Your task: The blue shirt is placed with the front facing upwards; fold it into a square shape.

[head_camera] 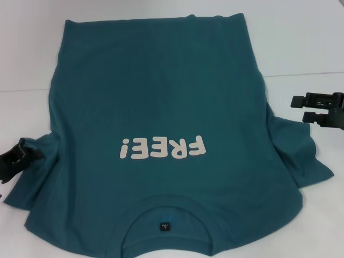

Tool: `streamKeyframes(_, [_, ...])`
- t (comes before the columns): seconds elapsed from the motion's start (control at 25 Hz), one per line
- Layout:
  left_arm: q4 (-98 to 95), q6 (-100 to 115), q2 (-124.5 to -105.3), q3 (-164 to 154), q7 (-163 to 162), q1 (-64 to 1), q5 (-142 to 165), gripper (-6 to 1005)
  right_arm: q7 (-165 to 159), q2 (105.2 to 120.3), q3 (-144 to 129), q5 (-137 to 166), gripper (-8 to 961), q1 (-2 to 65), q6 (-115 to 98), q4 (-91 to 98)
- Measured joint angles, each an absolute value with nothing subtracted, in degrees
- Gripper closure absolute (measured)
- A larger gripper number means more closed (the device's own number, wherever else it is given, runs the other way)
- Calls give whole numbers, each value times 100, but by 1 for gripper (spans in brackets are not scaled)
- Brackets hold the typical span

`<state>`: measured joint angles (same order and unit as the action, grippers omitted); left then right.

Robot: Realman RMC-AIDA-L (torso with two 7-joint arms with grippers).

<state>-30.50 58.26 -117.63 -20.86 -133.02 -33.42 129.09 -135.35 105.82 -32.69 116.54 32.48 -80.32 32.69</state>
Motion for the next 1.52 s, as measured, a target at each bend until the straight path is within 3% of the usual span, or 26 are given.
streamKeyframes(1.52, [-3557, 7042, -11396, -1828, -13911, -3511, 12891, 963, -13526, 10582, -3269, 11645, 156, 3172, -8033, 3269])
